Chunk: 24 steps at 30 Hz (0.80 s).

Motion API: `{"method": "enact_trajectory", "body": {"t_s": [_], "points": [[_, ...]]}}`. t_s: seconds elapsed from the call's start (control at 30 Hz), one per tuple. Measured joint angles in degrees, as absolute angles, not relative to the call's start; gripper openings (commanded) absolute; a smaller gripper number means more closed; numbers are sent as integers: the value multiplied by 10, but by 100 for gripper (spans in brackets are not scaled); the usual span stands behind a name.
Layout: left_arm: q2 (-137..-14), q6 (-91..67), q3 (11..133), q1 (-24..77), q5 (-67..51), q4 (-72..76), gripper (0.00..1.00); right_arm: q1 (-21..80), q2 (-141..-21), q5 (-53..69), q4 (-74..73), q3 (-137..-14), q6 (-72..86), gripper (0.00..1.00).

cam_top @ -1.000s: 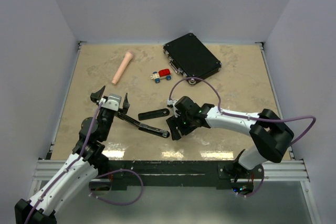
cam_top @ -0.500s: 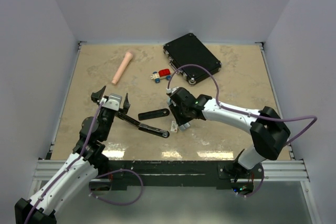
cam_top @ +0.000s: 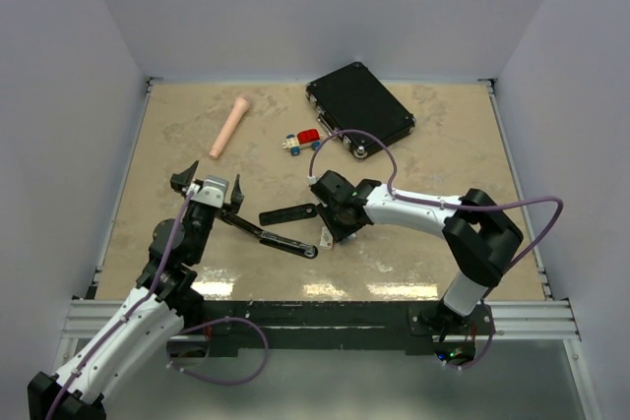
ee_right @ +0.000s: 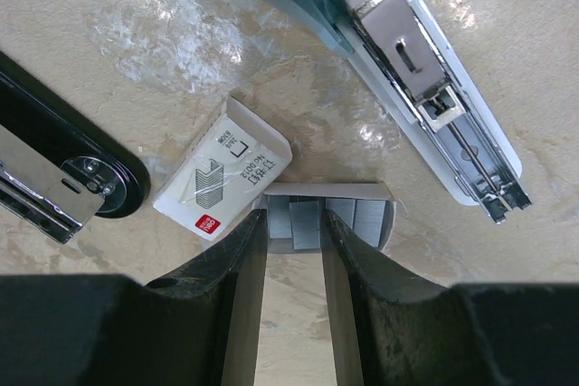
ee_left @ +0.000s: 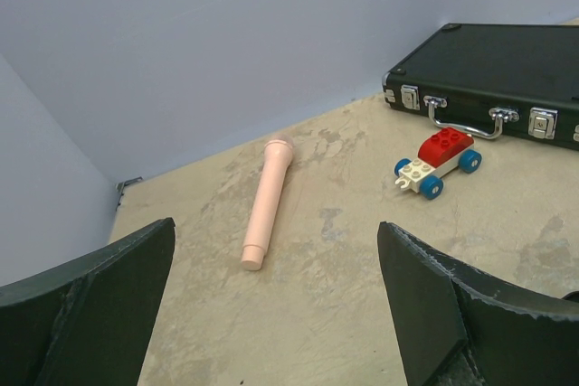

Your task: Load the staples into the stapler

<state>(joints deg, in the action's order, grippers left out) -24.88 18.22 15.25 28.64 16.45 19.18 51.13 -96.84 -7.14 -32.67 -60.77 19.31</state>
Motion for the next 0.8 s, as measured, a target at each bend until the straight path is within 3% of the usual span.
{"method": "enact_trajectory", "body": {"t_s": [0.5,0.8], "points": [[-249,182,152,286,163,192,98,526,-983,-86,-343,-616,190,32],[-249,182,152,286,162,192,98,529,-983,-92,-355,-617,182,26]]}}
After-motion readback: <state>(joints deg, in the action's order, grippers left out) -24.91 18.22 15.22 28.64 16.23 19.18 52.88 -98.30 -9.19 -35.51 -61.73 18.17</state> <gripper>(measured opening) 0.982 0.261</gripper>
